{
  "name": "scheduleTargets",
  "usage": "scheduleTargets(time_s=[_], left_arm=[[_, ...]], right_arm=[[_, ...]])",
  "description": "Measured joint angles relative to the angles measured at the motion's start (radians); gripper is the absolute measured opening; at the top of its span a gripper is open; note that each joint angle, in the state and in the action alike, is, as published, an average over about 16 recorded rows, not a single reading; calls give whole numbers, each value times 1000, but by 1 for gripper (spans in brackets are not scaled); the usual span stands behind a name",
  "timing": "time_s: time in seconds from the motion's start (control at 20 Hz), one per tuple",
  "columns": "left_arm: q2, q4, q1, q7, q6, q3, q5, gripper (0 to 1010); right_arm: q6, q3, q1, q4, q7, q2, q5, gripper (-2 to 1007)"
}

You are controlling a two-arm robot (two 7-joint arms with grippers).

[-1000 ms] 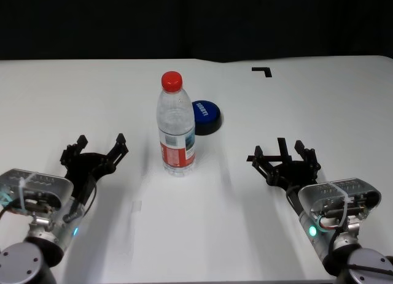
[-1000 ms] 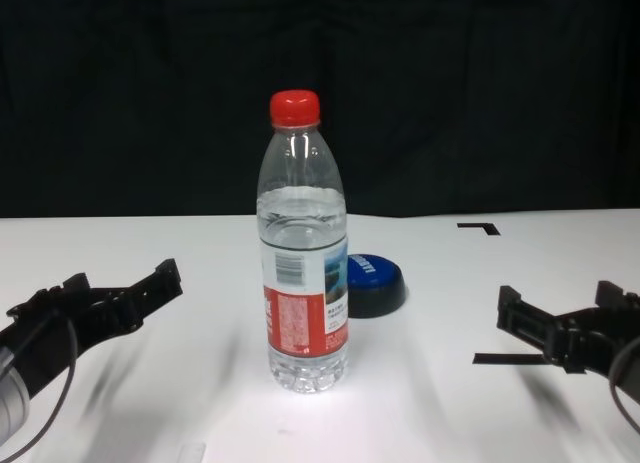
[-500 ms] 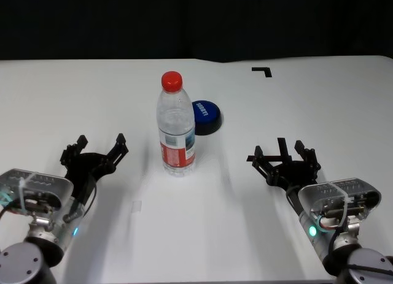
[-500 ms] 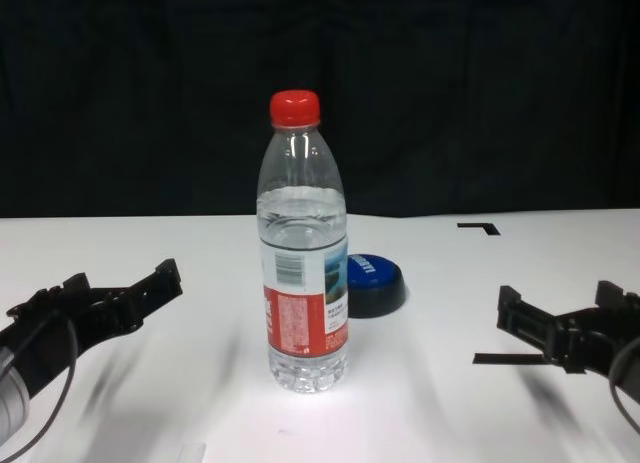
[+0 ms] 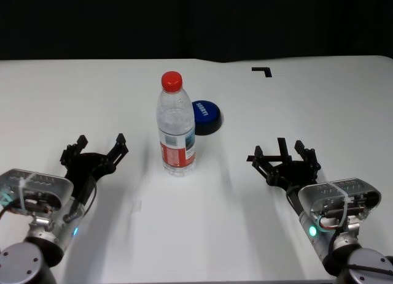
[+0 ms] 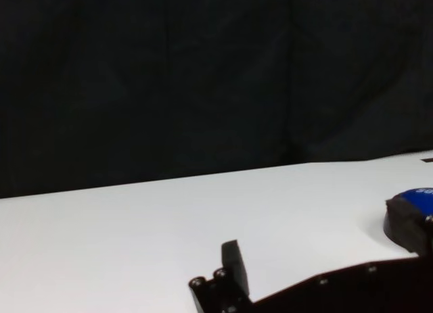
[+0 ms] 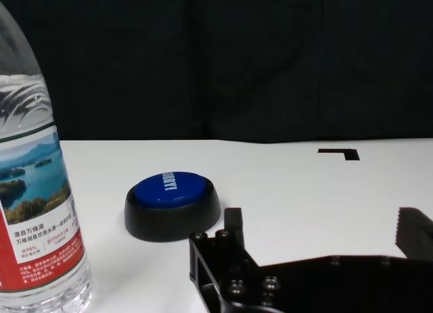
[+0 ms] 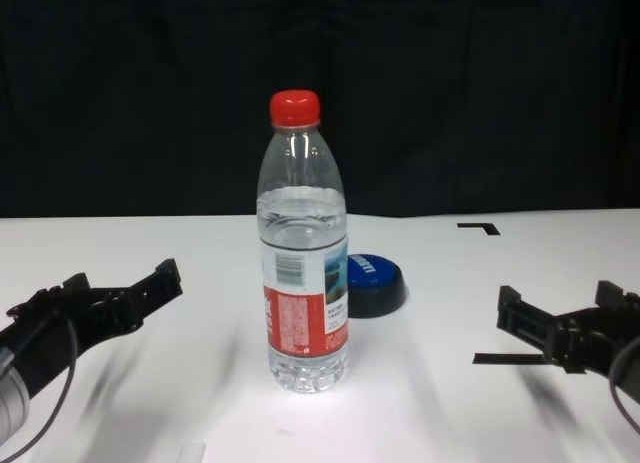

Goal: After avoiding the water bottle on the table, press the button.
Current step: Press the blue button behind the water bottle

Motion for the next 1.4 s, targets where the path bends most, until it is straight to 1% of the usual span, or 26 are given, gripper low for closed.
scheduleTargets(time_s=[0.4, 0.75, 1.1, 1.4], left_arm=[[0, 0, 0, -2, 0, -1, 1, 1003], [-2, -7, 5, -13, -2, -12, 10, 1003], [-3, -25, 14, -35, -4, -26, 34, 1003], [-3, -46, 27, -60, -16, -37, 60, 1003]], right_arm=[[0, 0, 0, 0, 0, 0, 0, 1003], [0, 0, 0, 0, 0, 0, 0, 1003], [0, 0, 0, 0, 0, 0, 0, 1003], [0, 0, 0, 0, 0, 0, 0, 1003]])
